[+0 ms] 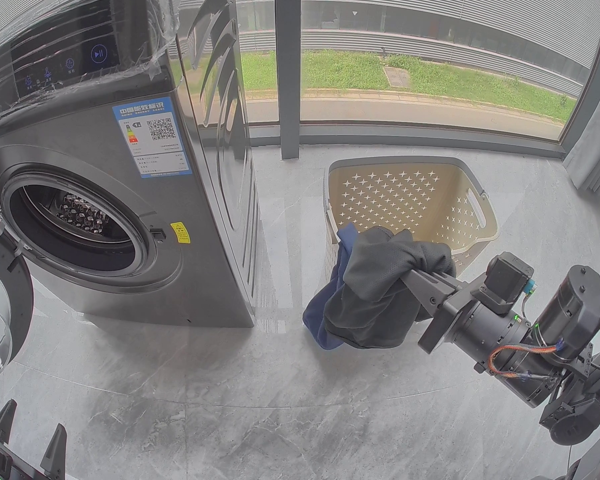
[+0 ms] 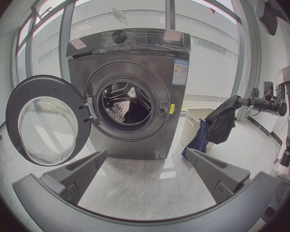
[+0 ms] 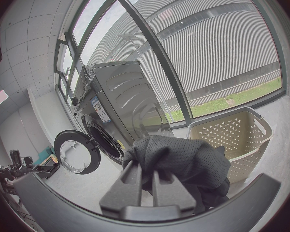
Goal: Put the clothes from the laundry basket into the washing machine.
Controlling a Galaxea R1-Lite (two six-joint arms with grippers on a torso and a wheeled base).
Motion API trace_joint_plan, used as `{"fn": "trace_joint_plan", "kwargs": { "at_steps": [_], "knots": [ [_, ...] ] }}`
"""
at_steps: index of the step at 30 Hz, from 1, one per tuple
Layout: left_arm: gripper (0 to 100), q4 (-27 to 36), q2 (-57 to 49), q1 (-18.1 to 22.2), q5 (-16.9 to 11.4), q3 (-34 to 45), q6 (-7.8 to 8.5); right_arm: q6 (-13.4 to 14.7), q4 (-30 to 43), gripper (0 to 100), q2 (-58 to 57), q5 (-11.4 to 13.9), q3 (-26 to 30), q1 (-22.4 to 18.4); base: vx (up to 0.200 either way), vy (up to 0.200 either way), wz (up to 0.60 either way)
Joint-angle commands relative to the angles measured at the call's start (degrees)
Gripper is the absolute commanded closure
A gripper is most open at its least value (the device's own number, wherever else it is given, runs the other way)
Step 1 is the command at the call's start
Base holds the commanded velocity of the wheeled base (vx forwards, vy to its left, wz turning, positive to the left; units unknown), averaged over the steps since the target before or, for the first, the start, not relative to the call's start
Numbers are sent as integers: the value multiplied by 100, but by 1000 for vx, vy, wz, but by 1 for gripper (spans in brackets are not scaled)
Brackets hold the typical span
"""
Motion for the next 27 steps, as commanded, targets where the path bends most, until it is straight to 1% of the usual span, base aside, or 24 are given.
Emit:
{"fn": "trace_joint_plan", "kwargs": {
  "at_steps": [1,23,27],
  "knots": [
    [0,-3,-44,-4,1,57,-4,-1,-2,100,12,0,-9,4,0,200,0],
    [0,-3,-26,-22,10,57,-13,-1,-19,100,117,0,0,21,0,200,0],
    [0,-3,-17,-22,10,57,-4,-1,-19,100,117,9,-9,48,0,0,0]
  ]
}}
